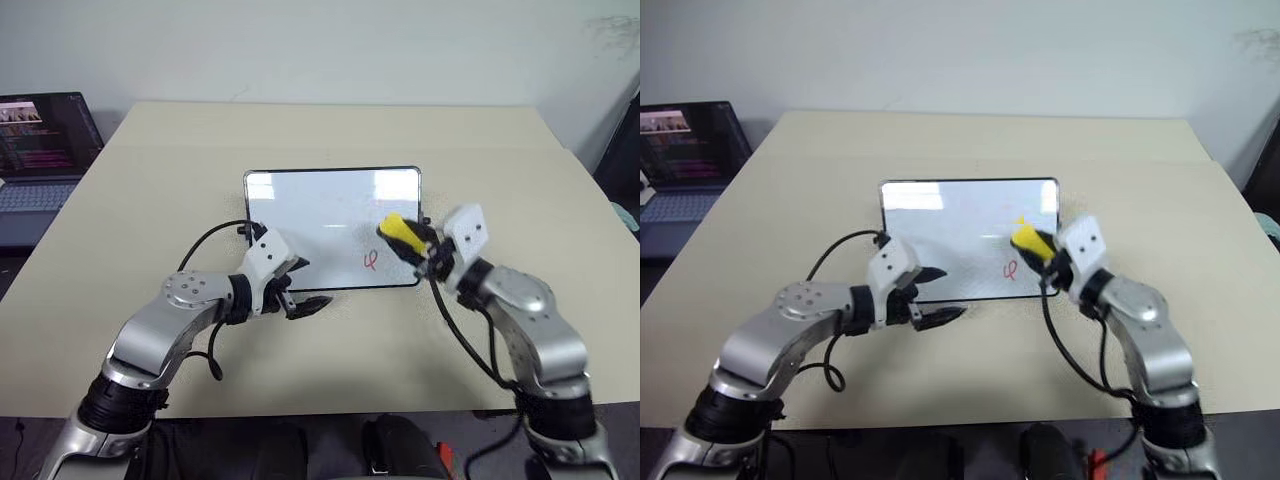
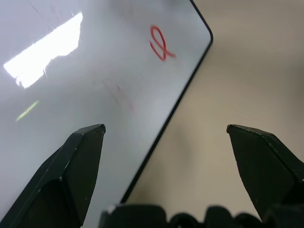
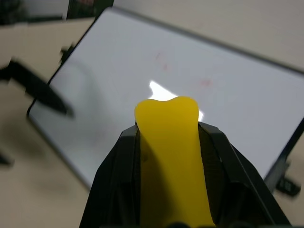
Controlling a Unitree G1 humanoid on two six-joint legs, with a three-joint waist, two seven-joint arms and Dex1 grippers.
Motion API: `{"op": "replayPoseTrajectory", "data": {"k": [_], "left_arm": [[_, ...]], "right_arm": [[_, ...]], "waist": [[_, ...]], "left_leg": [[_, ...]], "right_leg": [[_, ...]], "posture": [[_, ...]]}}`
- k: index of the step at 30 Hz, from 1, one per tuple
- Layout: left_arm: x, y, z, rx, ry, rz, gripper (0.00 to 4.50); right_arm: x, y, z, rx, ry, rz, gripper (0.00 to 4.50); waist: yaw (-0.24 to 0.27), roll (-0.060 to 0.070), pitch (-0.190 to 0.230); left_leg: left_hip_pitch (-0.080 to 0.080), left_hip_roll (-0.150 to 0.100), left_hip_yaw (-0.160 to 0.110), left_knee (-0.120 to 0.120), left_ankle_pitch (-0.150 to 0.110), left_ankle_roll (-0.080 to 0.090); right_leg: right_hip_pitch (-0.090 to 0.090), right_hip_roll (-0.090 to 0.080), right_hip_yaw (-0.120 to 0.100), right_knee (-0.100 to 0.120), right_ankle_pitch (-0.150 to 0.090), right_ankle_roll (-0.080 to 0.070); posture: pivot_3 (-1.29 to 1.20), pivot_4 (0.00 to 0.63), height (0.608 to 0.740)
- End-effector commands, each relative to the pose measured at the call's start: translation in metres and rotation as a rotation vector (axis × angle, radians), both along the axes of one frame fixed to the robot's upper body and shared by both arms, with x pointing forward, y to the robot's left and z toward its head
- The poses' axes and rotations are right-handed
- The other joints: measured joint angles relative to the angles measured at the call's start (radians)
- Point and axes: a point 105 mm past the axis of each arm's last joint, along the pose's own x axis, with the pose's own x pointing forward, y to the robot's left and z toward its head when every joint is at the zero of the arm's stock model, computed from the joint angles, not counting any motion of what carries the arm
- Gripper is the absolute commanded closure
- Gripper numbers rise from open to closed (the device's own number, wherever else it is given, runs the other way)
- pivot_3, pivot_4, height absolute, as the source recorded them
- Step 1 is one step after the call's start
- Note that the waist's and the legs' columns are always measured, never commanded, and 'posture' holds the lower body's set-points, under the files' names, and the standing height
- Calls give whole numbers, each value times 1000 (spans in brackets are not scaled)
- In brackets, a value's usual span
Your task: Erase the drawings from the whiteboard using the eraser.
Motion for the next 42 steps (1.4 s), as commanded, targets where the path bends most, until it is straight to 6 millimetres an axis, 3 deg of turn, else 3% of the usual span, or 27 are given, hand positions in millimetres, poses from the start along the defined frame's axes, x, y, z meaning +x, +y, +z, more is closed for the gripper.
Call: {"op": "replayPoseTrajectory", "data": {"k": [1, 4, 9, 15, 22, 35, 42], "left_arm": [[-4, -2, 1, 18, -18, -46, 0], [-4, 2, -2, 20, -12, -53, 0], [-2, 9, -11, 47, 1, -49, 0], [-2, 4, -15, 36, -19, -79, 0], [-6, -2, -12, 30, -15, -123, 0], [-5, -8, -6, 22, -22, -141, 0], [-8, -5, -9, 27, -6, -144, 0]], "right_arm": [[-18, 5, -4, -116, -59, 78, 3174], [-22, 1, -23, -225, -59, 88, 3174], [-20, 3, -35, -285, -104, 84, 3174], [12, 18, -33, -289, -253, -41, 3174], [50, 27, -13, -266, -363, -188, 3174], [30, 42, -68, -437, -197, 21, 3174], [61, 14, -33, -405, -315, -232, 3174]], "waist": [[-1, 0, 0], [-3, 0, 0], [-3, 0, 0], [-2, -1, 0], [-1, -1, 0], [-3, -1, 0], [-2, -1, 0]], "left_leg": [[0, 0, 0, 0, 0, 0], [1, 0, 1, 0, 0, 0], [2, 0, 0, 0, 0, 0], [1, 0, 2, 1, 0, 0], [1, 0, 1, 1, 0, 0], [6, 1, 1, 1, 0, 0], [8, 1, 2, 1, 1, 0]], "right_leg": [[0, 0, 0, 0, 0, 0], [0, 1, 1, 1, 0, 0], [0, 4, 1, 1, 0, 0], [0, 4, 1, 1, 0, 0], [0, 4, 1, 1, 0, 0], [4, 3, 1, 2, 0, 0], [4, 3, 2, 3, 1, 0]], "posture": [[0, 150, 740], [0, 150, 740], [0, 150, 740], [0, 150, 740], [0, 150, 740], [0, 150, 740], [0, 150, 740]]}}
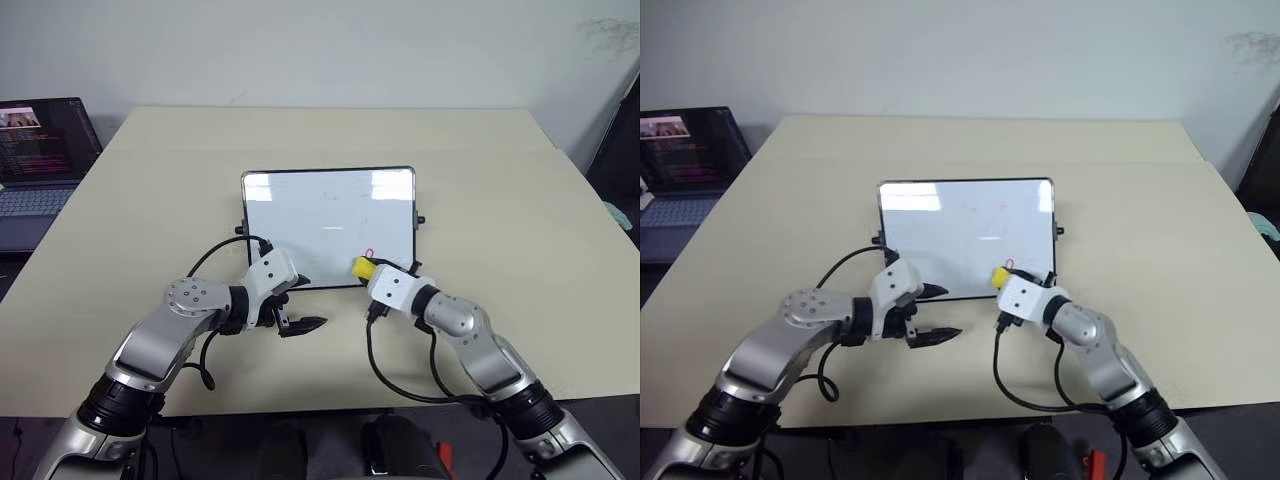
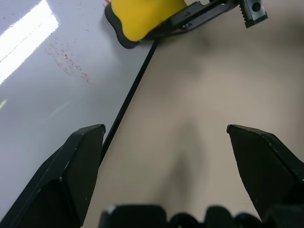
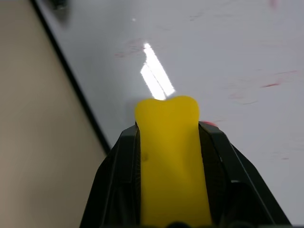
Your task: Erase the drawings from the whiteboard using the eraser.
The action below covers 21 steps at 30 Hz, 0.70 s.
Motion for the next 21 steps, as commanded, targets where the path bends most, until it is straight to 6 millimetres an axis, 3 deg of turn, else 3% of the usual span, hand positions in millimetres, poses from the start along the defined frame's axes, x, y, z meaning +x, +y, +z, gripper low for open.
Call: {"op": "replayPoseTrajectory", "data": {"k": [1, 5, 12, 15, 21], "left_arm": [[-5, -5, 7, -5, -26, -33, 0], [-5, -6, 7, -7, -23, -37, 0], [-5, -6, 6, -11, -19, -37, 0], [-5, -7, 6, -14, -17, -36, 0], [-7, -5, 4, -8, -7, -35, 0]], "right_arm": [[22, -33, 15, 4, -66, -179, 3174], [22, -37, 12, -4, -44, -181, 3174], [-8, -8, -19, -86, 107, 31, 3174], [-10, -6, -25, -102, 130, 34, 3174], [12, -27, 0, -87, -3, -116, 3174]], "waist": [[1, 0, 0], [1, -1, -1], [-1, -2, -1], [-4, -2, -1], [-2, -2, -1]], "left_leg": [[0, 0, 0, 0, 0, 0], [0, 0, 0, 0, 0, 0], [0, 0, 0, 0, 0, 0], [1, 1, 1, 0, 0, 0], [1, 1, 1, 0, 0, 1]], "right_leg": [[0, 0, 0, 0, 0, 0], [0, 0, 0, 0, 0, 0], [0, 0, 0, 0, 0, 0], [0, 0, 1, 0, 0, 0], [1, 0, 1, 0, 1, 0]], "posture": [[0, 150, 740], [0, 150, 740], [0, 150, 740], [0, 150, 740], [0, 150, 740]]}}
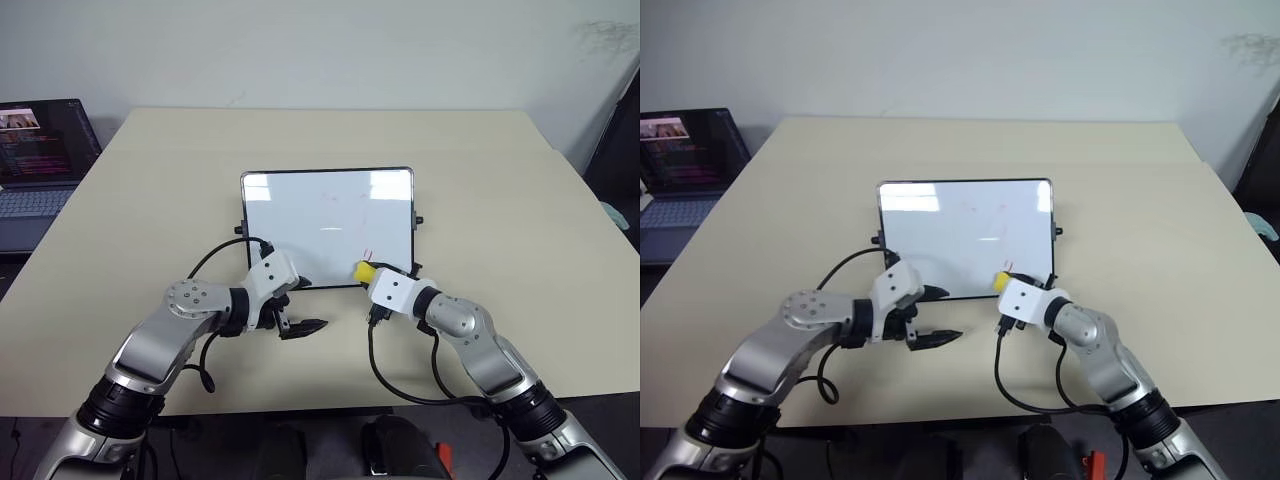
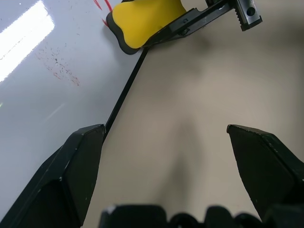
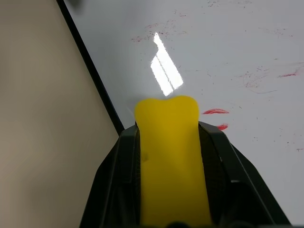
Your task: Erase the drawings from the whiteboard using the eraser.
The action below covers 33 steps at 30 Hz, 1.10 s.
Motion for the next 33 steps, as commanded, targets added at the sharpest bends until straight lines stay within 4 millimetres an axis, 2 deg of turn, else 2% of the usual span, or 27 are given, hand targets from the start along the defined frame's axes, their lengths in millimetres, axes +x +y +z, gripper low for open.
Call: {"op": "replayPoseTrajectory", "data": {"k": [1, 4, 6, 13, 17, 19, 23, 26, 29, 33], "left_arm": [[-5, -3, 5, -4, -19, -29, 0], [-5, -2, 3, 3, -14, -28, 0], [-6, -2, 3, 2, -13, -28, 0], [-9, -3, 3, 1, -8, -31, 0], [-10, -3, 3, 0, -4, -34, 0], [-10, -3, 3, 0, -4, -35, 0], [-11, -4, 3, -2, 0, -38, 0], [-11, -5, 3, -3, 1, -39, 0], [-11, -6, 3, -6, 2, -39, 0], [-11, -6, 3, -8, 5, -37, 0]], "right_arm": [[24, -32, 18, -5, -100, -181, 3174], [30, -39, 28, 13, -144, -222, 3174], [29, -38, 26, 11, -133, -217, 3174], [7, -15, -5, -45, 15, -69, 3174], [-2, -19, -21, -109, 91, -40, 3174], [0, -23, -20, -116, 78, -59, 3174], [21, -38, 10, -86, -83, -186, 3174], [25, -41, 19, -76, -131, -211, 3174], [23, -39, 17, -85, -122, -188, 3175], [9, -26, 0, -121, -41, -89, 3175]], "waist": [[1, 0, 0], [3, 0, 0], [3, 0, 0], [1, 0, 0], [0, 0, 0], [1, 0, 0], [2, 0, 0], [3, -1, 0], [3, -1, 0], [2, -1, 0]], "left_leg": [[0, 0, 0, 0, 0, 0], [0, 0, 0, 0, 0, 0], [0, 0, 0, 0, 0, 0], [0, 0, 0, 0, 0, 0], [0, 0, 0, 0, 0, 0], [0, 0, 0, 0, 0, 0], [0, 0, 0, 0, 0, 1], [0, 0, 0, 0, 1, 1], [0, 0, 0, 0, 1, 1], [0, 0, 0, 0, 1, 1]], "right_leg": [[0, 0, 0, 0, 0, 0], [0, 0, 0, 0, 0, 0], [0, 0, 0, 0, 0, 0], [0, 0, 0, -1, 0, 0], [0, 0, 0, 0, 0, 0], [0, 0, 0, 0, 0, 0], [0, 0, 0, 0, 0, 0], [0, 0, 0, 0, 1, 0], [0, 0, 0, 0, 1, 0], [0, 0, 0, -1, 1, 0]], "posture": [[0, 150, 740], [0, 150, 740], [0, 150, 740], [0, 150, 740], [0, 150, 740], [0, 150, 740], [0, 150, 740], [0, 150, 740], [0, 150, 740], [0, 150, 740]]}}
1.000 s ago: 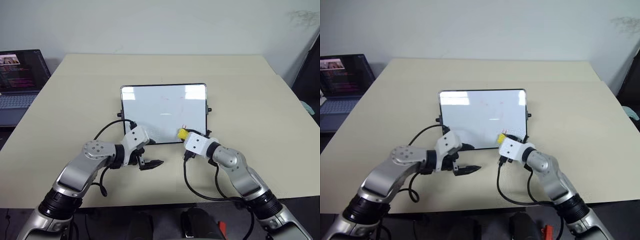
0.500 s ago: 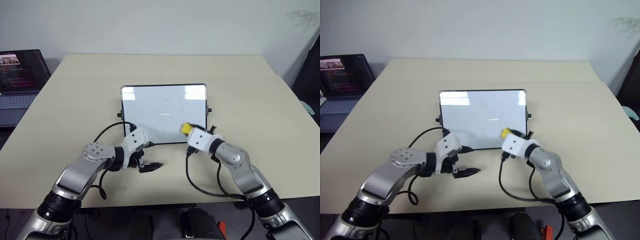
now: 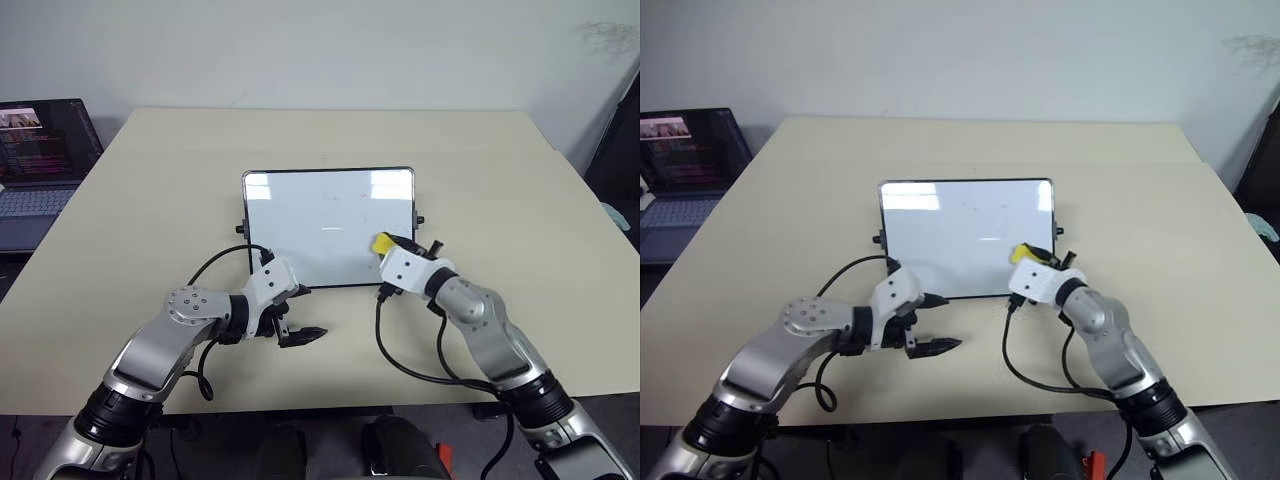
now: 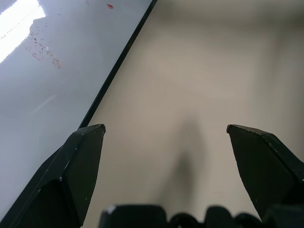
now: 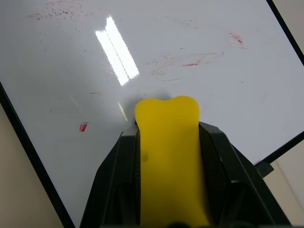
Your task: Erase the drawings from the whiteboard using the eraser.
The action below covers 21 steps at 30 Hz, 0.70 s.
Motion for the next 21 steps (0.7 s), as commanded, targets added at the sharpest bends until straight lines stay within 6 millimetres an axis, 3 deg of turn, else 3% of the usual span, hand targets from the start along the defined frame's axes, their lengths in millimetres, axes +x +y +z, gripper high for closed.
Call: {"op": "replayPoseTrajectory", "data": {"k": [1, 5, 8, 15, 19, 21], "left_arm": [[-3, -6, 8, -14, -25, -30, 0], [-3, -6, 8, -14, -26, -29, 0], [-3, -6, 8, -16, -27, -29, 0], [-3, -7, 8, -17, -27, -29, 0], [-3, -7, 7, -17, -25, -30, 0], [-3, -7, 7, -18, -24, -30, 0]], "right_arm": [[-12, 0, -30, -72, 128, 44, 3175], [-19, 6, -38, -83, 174, 77, 3175], [-15, 7, -32, -70, 149, 60, 3175], [10, -10, 10, 19, -65, -85, 3175], [15, -11, 32, 79, -158, -108, 3175], [14, -7, 34, 87, -151, -82, 3175]], "waist": [[0, 0, 0], [-3, 0, 0], [-3, 0, 0], [0, 0, 0], [1, 0, 0], [0, 0, 0]], "left_leg": [[0, 0, 0, 0, 0, 0], [0, 0, 0, 0, 0, 0], [1, 0, 0, 0, 0, 0], [0, 0, 0, 0, 0, 0], [-1, 0, 0, 0, 0, 0], [-2, 0, 0, -1, 0, 0]], "right_leg": [[0, 0, 0, 0, 0, 0], [0, 0, 0, 0, 0, 0], [0, 0, 0, 0, 0, 0], [0, 0, 0, 1, 0, 0], [-1, 0, 0, -1, 0, 0], [-1, 0, 0, -1, 0, -1]], "posture": [[0, 150, 740], [0, 150, 740], [0, 150, 740], [0, 150, 740], [0, 150, 740], [0, 150, 740]]}}
